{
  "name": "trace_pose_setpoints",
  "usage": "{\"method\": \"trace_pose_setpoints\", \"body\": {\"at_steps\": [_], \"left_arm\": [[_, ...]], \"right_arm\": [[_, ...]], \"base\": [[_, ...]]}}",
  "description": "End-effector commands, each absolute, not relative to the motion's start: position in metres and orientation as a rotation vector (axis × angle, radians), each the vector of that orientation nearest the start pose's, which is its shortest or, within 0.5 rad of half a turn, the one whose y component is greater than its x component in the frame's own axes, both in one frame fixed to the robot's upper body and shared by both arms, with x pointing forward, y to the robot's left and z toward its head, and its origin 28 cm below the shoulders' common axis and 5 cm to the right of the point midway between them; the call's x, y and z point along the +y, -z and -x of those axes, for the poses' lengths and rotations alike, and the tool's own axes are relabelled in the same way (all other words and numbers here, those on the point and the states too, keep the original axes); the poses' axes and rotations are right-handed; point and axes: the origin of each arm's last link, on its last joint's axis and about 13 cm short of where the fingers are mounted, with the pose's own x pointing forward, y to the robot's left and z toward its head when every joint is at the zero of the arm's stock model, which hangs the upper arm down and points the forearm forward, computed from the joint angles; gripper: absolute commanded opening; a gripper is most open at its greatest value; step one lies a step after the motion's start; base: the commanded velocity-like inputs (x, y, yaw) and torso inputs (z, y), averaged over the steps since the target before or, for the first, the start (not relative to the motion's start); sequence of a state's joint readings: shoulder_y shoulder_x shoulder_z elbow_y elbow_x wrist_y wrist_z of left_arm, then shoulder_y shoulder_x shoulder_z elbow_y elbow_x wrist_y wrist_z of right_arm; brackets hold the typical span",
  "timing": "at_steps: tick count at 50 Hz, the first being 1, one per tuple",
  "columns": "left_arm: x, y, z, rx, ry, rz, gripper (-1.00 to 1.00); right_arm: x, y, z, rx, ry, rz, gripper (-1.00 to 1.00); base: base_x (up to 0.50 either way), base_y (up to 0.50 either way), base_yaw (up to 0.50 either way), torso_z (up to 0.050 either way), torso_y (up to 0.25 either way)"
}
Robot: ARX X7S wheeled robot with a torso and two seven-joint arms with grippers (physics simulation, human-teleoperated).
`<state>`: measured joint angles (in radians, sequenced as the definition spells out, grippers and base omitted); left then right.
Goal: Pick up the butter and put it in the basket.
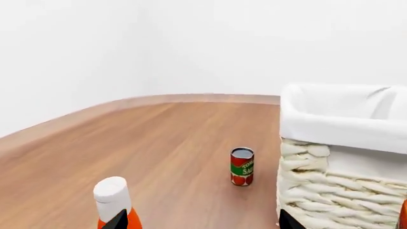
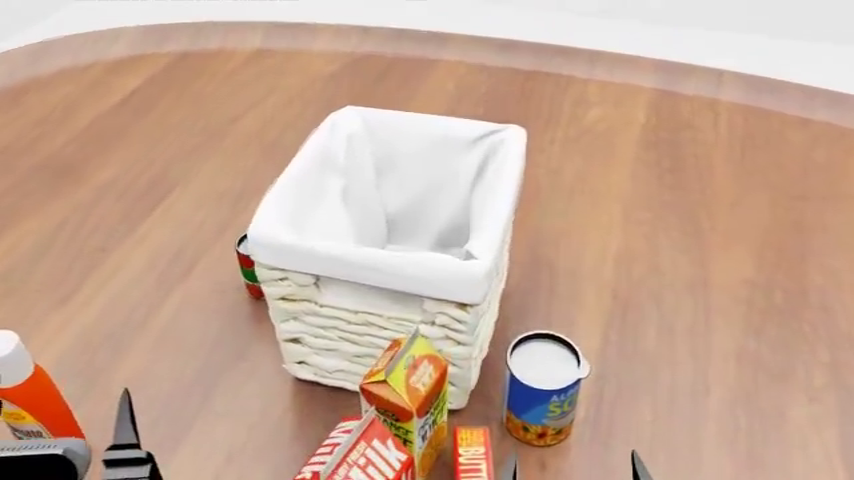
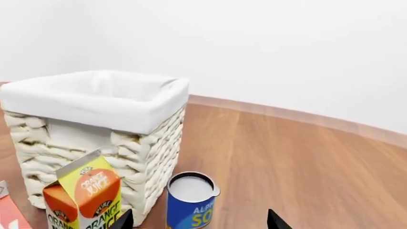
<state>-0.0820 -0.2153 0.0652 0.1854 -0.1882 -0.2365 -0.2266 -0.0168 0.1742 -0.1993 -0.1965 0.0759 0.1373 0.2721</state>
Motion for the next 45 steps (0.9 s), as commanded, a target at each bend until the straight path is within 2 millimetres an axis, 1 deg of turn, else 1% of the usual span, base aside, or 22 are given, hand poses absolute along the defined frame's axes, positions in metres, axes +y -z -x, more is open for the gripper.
{"method": "trace_pose_setpoints", "body": {"at_steps": [1, 9, 12, 14, 23, 28, 34, 38, 41, 45], "left_arm": [[0.2396, -0.0609, -0.2264, -0.033, -0.138, -0.016, 1.00], [0.2398, -0.0625, -0.2269, -0.051, -0.144, -0.023, 1.00], [0.2402, -0.0628, -0.2282, -0.057, -0.147, -0.059, 1.00], [0.2407, -0.0643, -0.2279, -0.046, -0.155, -0.036, 1.00], [0.2422, -0.0653, -0.2281, -0.042, -0.159, -0.028, 1.00], [0.2437, -0.0701, -0.2272, -0.056, -0.162, -0.022, 1.00], [0.2442, -0.0692, -0.2285, -0.053, -0.167, -0.027, 1.00], [0.2450, -0.0686, -0.2293, -0.059, -0.174, -0.033, 1.00], [0.2461, -0.0706, -0.2295, -0.056, -0.183, -0.001, 1.00], [0.2465, -0.0692, -0.2303, -0.058, -0.183, -0.011, 1.00]], "right_arm": [[-0.0906, -0.0381, -0.2066, -0.031, 0.066, 0.092, 1.00], [-0.0912, -0.0386, -0.2065, -0.037, 0.072, 0.089, 1.00], [-0.0910, -0.0390, -0.2066, -0.038, 0.072, 0.091, 1.00], [-0.0912, -0.0387, -0.2067, -0.036, 0.073, 0.091, 1.00], [-0.0908, -0.0387, -0.2070, -0.035, 0.071, 0.093, 1.00], [-0.0908, -0.0389, -0.2070, -0.037, 0.071, 0.094, 1.00], [-0.0902, -0.0388, -0.2076, -0.038, 0.067, 0.098, 1.00], [-0.0894, -0.0366, -0.2088, -0.036, 0.062, 0.098, 1.00], [-0.0886, -0.0357, -0.2095, -0.035, 0.057, 0.098, 1.00], [-0.0853, -0.0326, -0.2126, -0.028, 0.035, 0.090, 1.00]], "base": [[0.00, 0.00, 0.00, 0.000, 0.000], [0.00, 0.00, 0.00, 0.000, 0.000], [0.00, 0.00, 0.00, 0.000, -0.239], [0.00, 0.00, 0.00, 0.000, -0.250], [0.00, 0.00, 0.00, 0.000, -0.250], [0.00, 0.00, 0.00, 0.000, -0.250], [0.00, 0.00, 0.00, 0.000, -0.250], [0.00, 0.00, 0.00, 0.000, -0.149], [0.00, 0.00, 0.00, 0.000, -0.010], [0.00, 0.00, 0.00, 0.000, 0.000]]}}
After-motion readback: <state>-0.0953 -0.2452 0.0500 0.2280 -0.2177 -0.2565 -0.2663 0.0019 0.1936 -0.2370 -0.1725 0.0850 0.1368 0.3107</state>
